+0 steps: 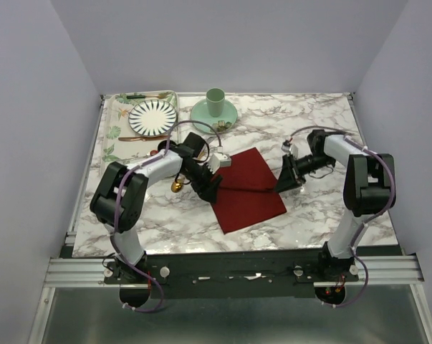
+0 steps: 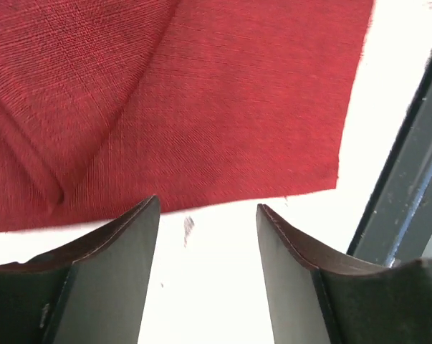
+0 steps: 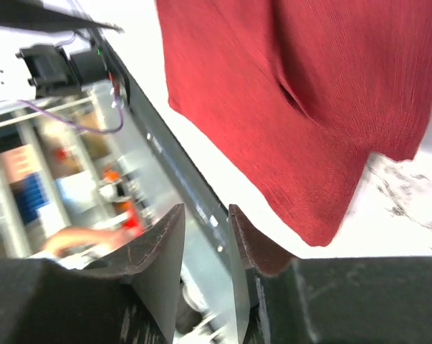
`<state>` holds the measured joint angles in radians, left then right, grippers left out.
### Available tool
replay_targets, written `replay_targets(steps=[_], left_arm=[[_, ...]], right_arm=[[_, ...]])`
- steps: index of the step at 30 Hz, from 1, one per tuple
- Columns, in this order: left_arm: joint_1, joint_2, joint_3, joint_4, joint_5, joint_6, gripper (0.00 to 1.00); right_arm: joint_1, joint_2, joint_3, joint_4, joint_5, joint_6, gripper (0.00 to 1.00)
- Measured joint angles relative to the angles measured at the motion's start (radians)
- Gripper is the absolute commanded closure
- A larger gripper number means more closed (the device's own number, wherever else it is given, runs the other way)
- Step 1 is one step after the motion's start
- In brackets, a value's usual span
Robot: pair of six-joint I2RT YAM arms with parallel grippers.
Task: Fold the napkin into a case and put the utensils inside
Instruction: Rotate the square-folded napkin at the center of the board, then smooth out the square-folded napkin at the center of the board.
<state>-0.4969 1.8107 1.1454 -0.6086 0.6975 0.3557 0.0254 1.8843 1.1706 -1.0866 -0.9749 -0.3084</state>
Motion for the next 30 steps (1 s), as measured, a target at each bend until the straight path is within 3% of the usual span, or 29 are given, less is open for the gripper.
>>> replay_targets(steps=[6,10,14,22,30], left_arm=[[0.020,-0.081,0.075,0.015,-0.018,0.007,0.30],[0.043,-0.005,0.272,0.024,-0.057,0.018,0.29],[0.055,0.099,0.388,0.032,-0.092,0.014,0.29],[0.055,0.265,0.464,0.024,-0.106,-0.040,0.28],[0.055,0.328,0.481,0.023,-0.098,-0.087,0.29]], right_arm=[[0.000,-0.062,0.201,-0.011,0.060,0.008,0.54],[0.000,-0.048,0.278,0.019,0.152,0.053,0.45],[0.000,-0.009,0.327,0.058,0.226,0.102,0.44],[0.000,0.130,0.364,0.129,0.323,0.174,0.44],[0.000,0.216,0.364,0.153,0.323,0.211,0.45]])
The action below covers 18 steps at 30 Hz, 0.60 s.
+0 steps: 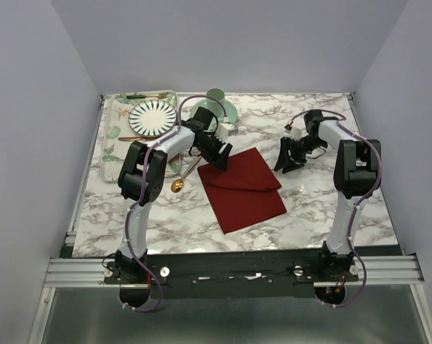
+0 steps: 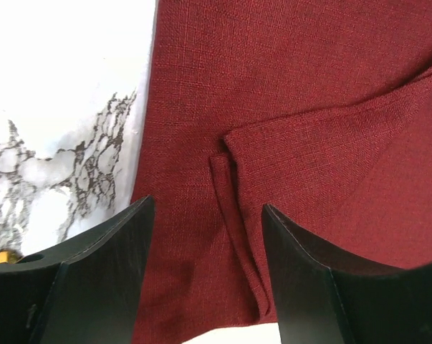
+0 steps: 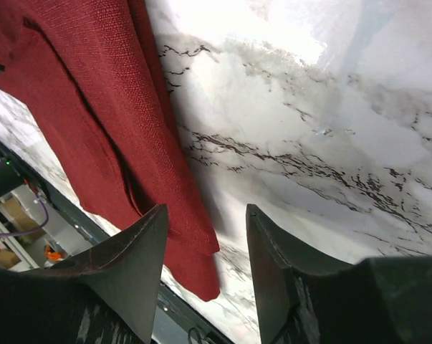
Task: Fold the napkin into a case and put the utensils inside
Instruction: Smooth out the square-folded napkin at the center of the board.
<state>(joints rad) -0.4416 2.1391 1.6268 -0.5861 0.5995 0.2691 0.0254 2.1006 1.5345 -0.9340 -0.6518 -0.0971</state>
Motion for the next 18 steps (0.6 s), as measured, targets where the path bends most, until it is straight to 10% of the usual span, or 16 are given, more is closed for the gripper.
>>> replay_targets(steps=[18], left_arm=[[-0.003,0.029,0.002,0.004,0.098,-0.031,0.34]], right_arm=[[0.000,0.018,-0.085,0.013,-0.075,0.014,0.54]])
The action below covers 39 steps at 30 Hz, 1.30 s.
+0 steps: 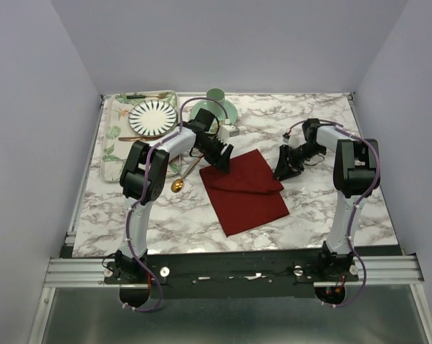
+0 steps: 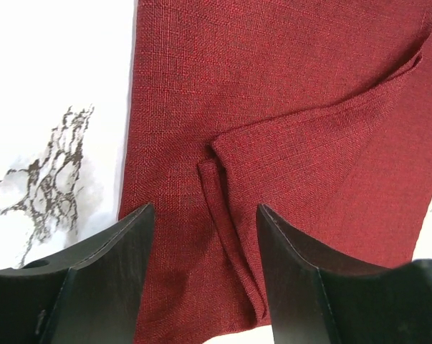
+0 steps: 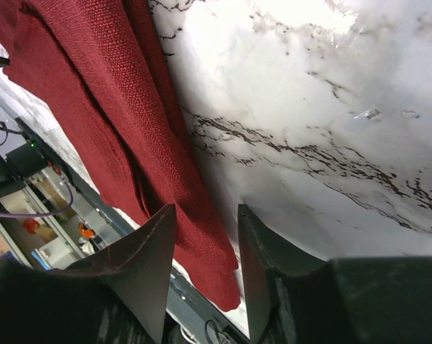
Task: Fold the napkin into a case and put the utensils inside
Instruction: Smooth out the square-folded napkin at the center of the board.
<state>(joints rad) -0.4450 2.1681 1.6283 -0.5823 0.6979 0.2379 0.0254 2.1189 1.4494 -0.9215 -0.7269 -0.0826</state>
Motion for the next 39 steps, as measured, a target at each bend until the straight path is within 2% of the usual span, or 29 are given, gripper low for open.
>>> replay_targets(steps=[4,11,20,39], left_arm=[[-0.004,0.000,-0.003,0.004,0.004,-0.003,0.35],[-0.005,-0.052,-0.072,0.062,-0.005,-0.031,0.35],[-0.007,-0.129,-0.081,0.072,-0.010,-0.028,0.37],[-0.048,-0.088,-0.073,0.061,-0.014,-0.005,0.38]], right_arm=[[0.000,0.000,-0.011,0.001,-0.005,-0.001,0.58],[0.000,0.000,-0.018,0.000,-0.008,-0.005,0.57],[0.000,-0.034,-0.041,-0.020,0.002,-0.039,0.58],[0.000,-0.049,-0.054,-0.041,0.027,-0.058,0.65]])
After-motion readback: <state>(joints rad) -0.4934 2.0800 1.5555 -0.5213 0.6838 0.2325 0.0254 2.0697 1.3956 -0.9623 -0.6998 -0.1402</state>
